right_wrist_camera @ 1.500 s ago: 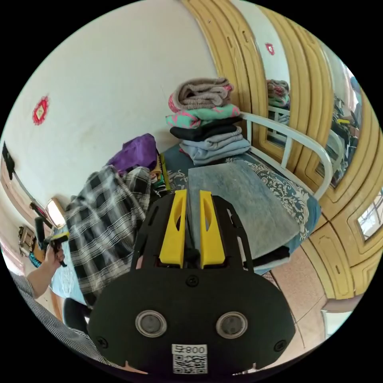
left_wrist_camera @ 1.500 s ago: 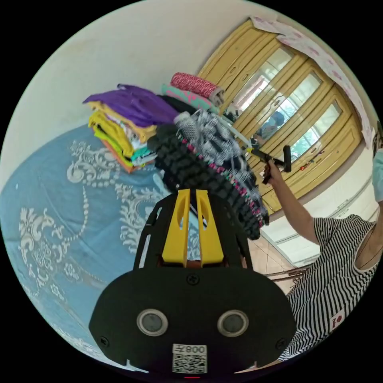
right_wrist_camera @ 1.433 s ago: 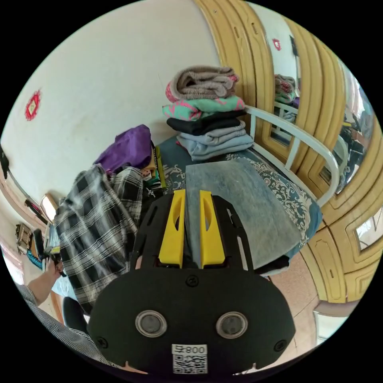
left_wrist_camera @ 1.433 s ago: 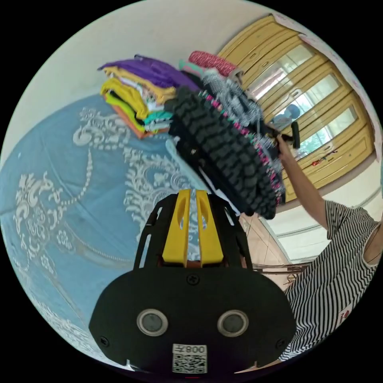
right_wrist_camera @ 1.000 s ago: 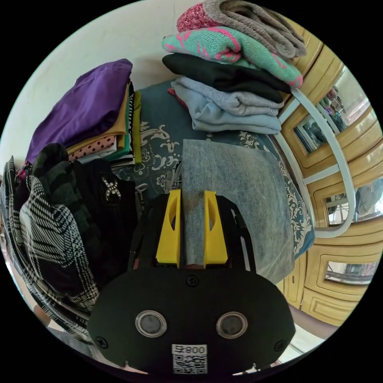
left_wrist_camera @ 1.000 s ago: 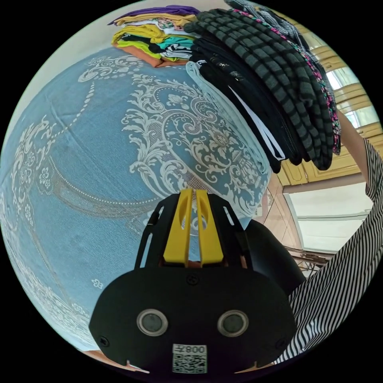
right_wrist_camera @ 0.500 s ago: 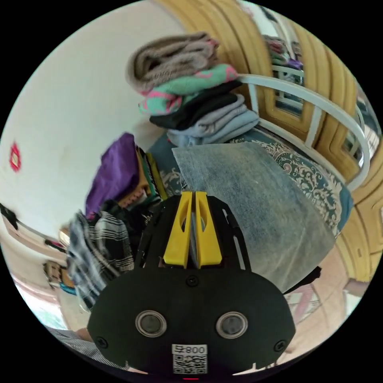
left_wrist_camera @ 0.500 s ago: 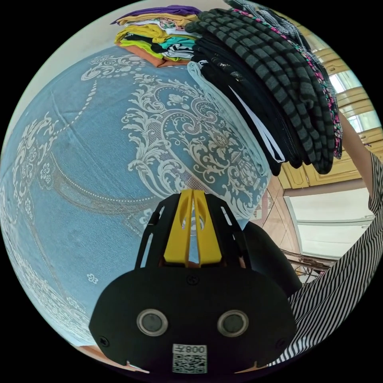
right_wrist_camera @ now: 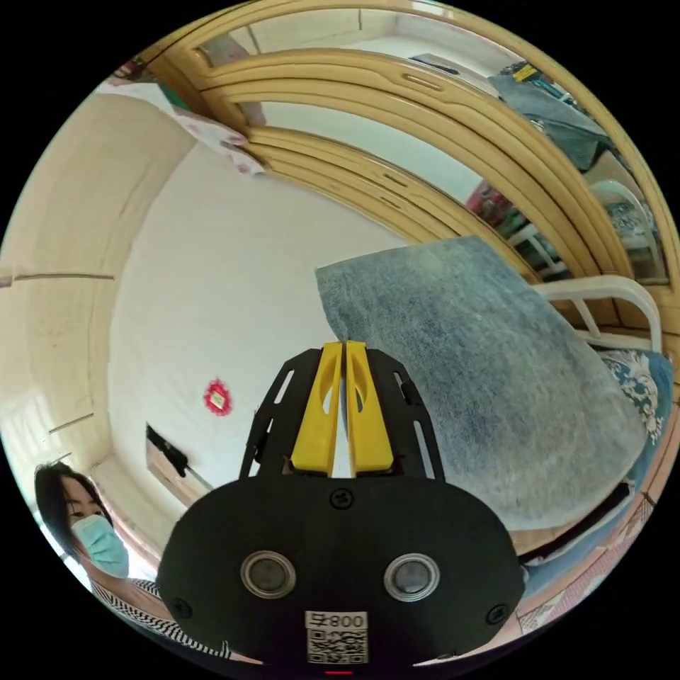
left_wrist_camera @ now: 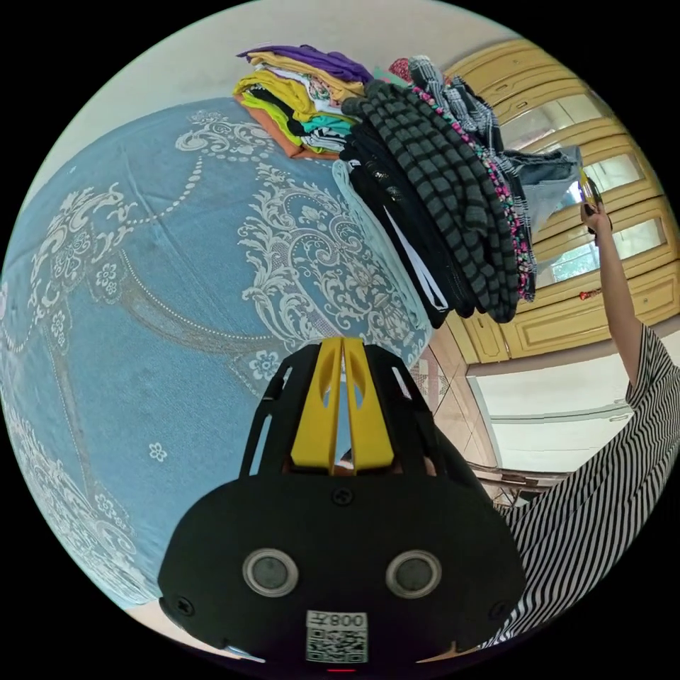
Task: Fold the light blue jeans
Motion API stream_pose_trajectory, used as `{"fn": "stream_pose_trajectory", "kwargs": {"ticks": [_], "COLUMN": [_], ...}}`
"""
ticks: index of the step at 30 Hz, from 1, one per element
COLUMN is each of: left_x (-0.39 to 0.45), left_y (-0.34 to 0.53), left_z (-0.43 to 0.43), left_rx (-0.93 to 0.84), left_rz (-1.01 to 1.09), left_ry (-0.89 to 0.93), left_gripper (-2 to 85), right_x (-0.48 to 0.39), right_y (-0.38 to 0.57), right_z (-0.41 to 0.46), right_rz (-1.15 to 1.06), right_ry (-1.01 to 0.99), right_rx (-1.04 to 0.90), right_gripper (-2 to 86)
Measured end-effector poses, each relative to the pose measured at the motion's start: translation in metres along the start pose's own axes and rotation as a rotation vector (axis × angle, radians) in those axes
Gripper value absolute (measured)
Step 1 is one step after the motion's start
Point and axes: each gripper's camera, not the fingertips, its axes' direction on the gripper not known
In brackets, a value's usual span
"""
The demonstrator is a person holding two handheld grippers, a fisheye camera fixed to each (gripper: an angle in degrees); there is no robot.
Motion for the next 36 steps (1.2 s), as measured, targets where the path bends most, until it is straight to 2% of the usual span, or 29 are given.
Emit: {"fn": "stream_pose_trajectory", "kwargs": {"ticks": [4, 8, 11, 14, 16, 20, 21, 28, 36], "left_x": [-0.02, -0.033, -0.036, -0.033, -0.031, -0.047, -0.064, -0.183, -0.238], "left_y": [0.055, 0.104, 0.143, 0.184, 0.219, 0.285, 0.312, 0.513, 0.672], "left_z": [-0.038, -0.081, -0.131, -0.186, -0.226, -0.266, -0.274, -0.29, -0.293], "left_rx": [0.086, 0.216, 0.412, 0.608, 0.707, 0.783, 0.812, 0.942, 0.908], "left_rz": [-0.011, 0.017, 0.084, 0.182, 0.248, 0.242, 0.187, -0.057, -0.209], "left_ry": [0.022, 0.079, 0.194, 0.327, 0.298, 0.089, 0.056, 0.199, 0.012], "left_gripper": [0.4, 1.0, 2.6, 10.0, 15.9, 18.3, 18.0, 7.3, 2.5], "right_x": [-0.092, -0.22, -0.307, -0.374, -0.404, -0.452, -0.461, -0.508, -0.6], "right_y": [-0.03, -0.049, -0.042, -0.018, 0.001, 0.054, 0.07, 0.171, 0.229], "right_z": [0.009, 0.023, 0.036, 0.054, 0.068, 0.111, 0.123, 0.18, 0.229], "right_rz": [-0.137, -0.327, -0.443, -0.494, -0.479, -0.377, -0.329, -0.113, -0.047], "right_ry": [-0.146, -0.321, -0.431, -0.552, -0.625, -0.731, -0.744, -0.774, -0.703], "right_rx": [-0.023, -0.097, -0.172, -0.261, -0.325, -0.488, -0.537, -0.81, -1.025], "right_gripper": [0.3, 0.4, 0.4, 0.4, 0.4, 0.4, 0.4, 0.5, 0.4]}}
